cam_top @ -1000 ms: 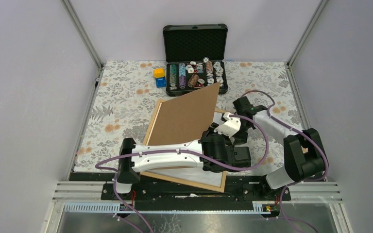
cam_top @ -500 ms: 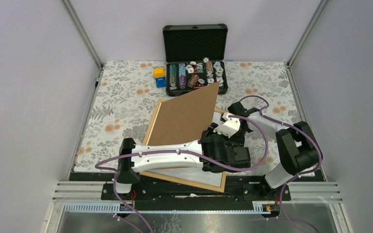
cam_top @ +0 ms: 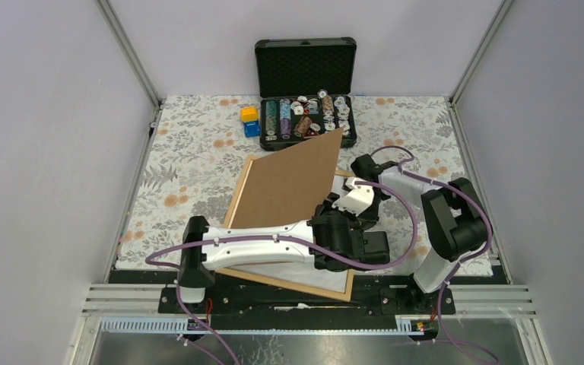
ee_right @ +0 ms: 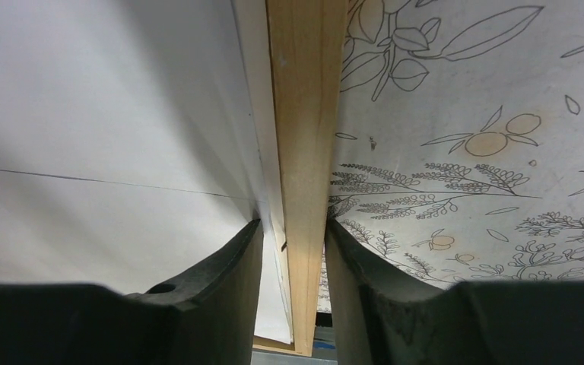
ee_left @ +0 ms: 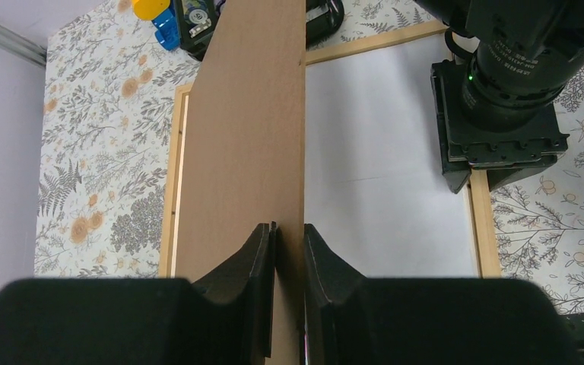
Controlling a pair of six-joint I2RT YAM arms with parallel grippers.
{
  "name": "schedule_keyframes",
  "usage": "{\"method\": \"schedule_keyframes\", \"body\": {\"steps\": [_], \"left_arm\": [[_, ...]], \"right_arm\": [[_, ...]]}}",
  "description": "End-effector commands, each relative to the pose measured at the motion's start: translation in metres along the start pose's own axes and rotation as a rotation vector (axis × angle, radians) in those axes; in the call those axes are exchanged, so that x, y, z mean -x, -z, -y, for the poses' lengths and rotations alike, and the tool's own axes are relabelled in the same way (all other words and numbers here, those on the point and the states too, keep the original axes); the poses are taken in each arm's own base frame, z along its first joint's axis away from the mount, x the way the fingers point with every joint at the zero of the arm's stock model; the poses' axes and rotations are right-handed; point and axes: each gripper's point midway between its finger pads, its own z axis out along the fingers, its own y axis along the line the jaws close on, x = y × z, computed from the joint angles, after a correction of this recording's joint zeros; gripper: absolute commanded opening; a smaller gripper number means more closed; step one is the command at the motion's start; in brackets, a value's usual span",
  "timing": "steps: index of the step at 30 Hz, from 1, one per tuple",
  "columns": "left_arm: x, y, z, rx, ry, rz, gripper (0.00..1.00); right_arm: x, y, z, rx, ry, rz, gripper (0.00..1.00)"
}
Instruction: Put the photo into the frame
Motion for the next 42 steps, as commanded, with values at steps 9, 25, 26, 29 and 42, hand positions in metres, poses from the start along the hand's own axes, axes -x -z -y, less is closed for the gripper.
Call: {"method": "schedule_keyframes", "body": {"steps": [9,25,26,29,42], "left_arm": [[0.016,0.004,-0.025,0.008,0.135,0.056,0.03],[0.018,0.005,-0.019,-0.011,0.133,0.054,0.03],[0.017,0.005,-0.018,-0.011,0.132,0.053,0.03],[0.017,0.004,-0.018,-0.011,0.132,0.052,0.03],[0.015,0.004,-0.016,-0.014,0.124,0.044,0.02]], "right_arm": [[-0.008,-0.005,0.014,-0.091,0.027,-0.037,0.32],[-0.002,-0.001,0.017,-0.099,0.059,-0.007,0.00],[-0.002,-0.001,0.017,-0.098,0.060,0.003,0.00],[0.001,0.001,0.016,-0.089,0.063,0.020,0.00],[0.039,0.032,0.004,0.026,0.062,0.123,0.61]]}}
